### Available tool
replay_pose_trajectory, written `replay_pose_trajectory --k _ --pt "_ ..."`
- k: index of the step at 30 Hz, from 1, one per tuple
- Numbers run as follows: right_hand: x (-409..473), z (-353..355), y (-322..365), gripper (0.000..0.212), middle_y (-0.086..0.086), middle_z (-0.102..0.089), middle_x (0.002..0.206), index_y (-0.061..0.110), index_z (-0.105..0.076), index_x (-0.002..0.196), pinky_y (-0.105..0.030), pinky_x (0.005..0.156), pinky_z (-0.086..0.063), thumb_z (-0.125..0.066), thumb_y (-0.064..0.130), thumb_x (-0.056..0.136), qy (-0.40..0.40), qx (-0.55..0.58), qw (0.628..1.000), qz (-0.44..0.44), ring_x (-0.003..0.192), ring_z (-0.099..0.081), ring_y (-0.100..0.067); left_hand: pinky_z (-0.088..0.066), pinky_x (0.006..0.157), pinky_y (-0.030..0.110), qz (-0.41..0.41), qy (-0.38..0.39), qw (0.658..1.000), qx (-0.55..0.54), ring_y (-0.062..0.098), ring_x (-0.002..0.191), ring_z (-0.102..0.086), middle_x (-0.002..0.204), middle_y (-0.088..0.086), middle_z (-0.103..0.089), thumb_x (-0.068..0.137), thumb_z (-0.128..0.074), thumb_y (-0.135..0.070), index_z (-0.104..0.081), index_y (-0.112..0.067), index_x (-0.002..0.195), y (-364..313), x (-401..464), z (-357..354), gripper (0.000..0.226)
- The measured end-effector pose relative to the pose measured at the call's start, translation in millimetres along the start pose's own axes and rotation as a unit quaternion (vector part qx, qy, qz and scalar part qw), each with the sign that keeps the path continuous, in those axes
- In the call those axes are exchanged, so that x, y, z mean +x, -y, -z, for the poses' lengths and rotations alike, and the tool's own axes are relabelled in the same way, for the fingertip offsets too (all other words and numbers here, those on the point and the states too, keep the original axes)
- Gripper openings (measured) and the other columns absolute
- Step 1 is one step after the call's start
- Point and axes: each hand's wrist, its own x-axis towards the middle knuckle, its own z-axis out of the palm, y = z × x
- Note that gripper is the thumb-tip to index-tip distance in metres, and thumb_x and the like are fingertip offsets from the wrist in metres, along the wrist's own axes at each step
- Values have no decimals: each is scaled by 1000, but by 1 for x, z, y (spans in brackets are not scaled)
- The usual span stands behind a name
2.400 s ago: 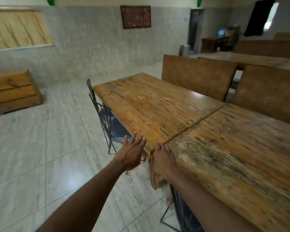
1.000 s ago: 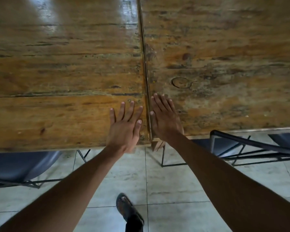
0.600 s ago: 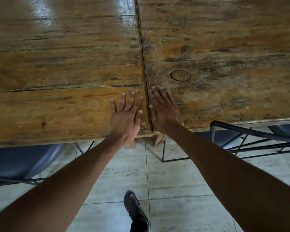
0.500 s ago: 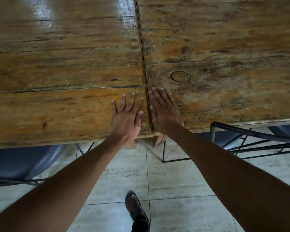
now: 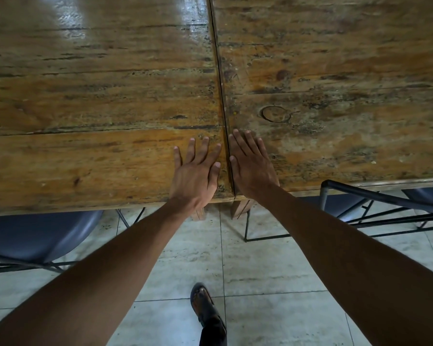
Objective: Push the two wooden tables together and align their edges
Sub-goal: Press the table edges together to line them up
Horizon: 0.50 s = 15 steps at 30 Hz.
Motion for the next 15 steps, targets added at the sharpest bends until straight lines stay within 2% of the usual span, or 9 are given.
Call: replay_pose_trajectory --k 7,11,13,15 --pt "2 3 6 60 -5 -10 168 11 -14 158 -46 125 -2 -16 32 102 35 -2 999 -21 155 -1 -24 0 120 63 -1 9 1000 -3 33 154 -3 167 5 -15 106 -14 -44 -20 -29 157 2 1 -2 54" --pt "16 20 11 59 -5 5 168 11 -1 159 -49 124 -3 -21 31 106 155 -48 986 -44 154 7 -28 6 120 61 5 80 997 6 31 154 8 169 3 0 105 -12 -47 -8 -31 158 2 3 8 56" --pt "19 38 14 60 -6 6 168 13 0 159 -49 122 -7 -20 33 107 223 -98 970 -26 154 6 -32 3 119 63 -16 129 991 35 35 153 9 169 6 5 104 -12 -50 -3 -29 158 5 7 23 59" --pt "13 56 20 59 -8 3 168 16 -2 159 -49 122 -9 -20 36 106 242 -153 958 5 153 2 -35 -1 119 65 -32 162 985 55 40 152 7 168 12 4 103 -16 -53 0 -26 158 6 10 40 64"
